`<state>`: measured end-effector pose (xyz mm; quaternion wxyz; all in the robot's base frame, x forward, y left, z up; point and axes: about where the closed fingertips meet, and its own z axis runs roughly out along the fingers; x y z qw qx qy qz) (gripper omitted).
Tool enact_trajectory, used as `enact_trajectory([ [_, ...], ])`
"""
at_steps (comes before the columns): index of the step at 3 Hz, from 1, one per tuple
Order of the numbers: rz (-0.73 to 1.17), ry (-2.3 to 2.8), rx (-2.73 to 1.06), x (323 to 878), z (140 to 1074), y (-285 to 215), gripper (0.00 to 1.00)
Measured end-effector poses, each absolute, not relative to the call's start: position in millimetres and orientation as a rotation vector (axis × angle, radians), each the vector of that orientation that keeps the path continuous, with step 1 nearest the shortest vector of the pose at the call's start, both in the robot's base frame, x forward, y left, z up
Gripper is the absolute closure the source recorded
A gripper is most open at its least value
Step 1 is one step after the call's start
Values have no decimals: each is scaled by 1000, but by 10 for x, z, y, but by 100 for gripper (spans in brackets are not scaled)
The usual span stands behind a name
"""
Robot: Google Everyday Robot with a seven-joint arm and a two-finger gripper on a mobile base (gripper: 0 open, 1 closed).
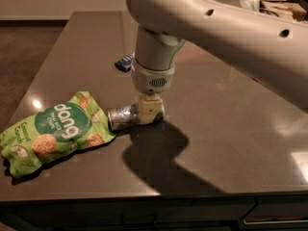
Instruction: Move redbull can near green rice chip bag
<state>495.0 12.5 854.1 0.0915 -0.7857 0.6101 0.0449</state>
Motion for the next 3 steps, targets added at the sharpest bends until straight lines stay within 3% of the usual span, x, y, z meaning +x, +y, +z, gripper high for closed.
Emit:
enact_trajectory([
  [2,119,1827,-2329,4966,8482,105,1],
  [3,119,1826,-2330,4965,8481,107,0],
])
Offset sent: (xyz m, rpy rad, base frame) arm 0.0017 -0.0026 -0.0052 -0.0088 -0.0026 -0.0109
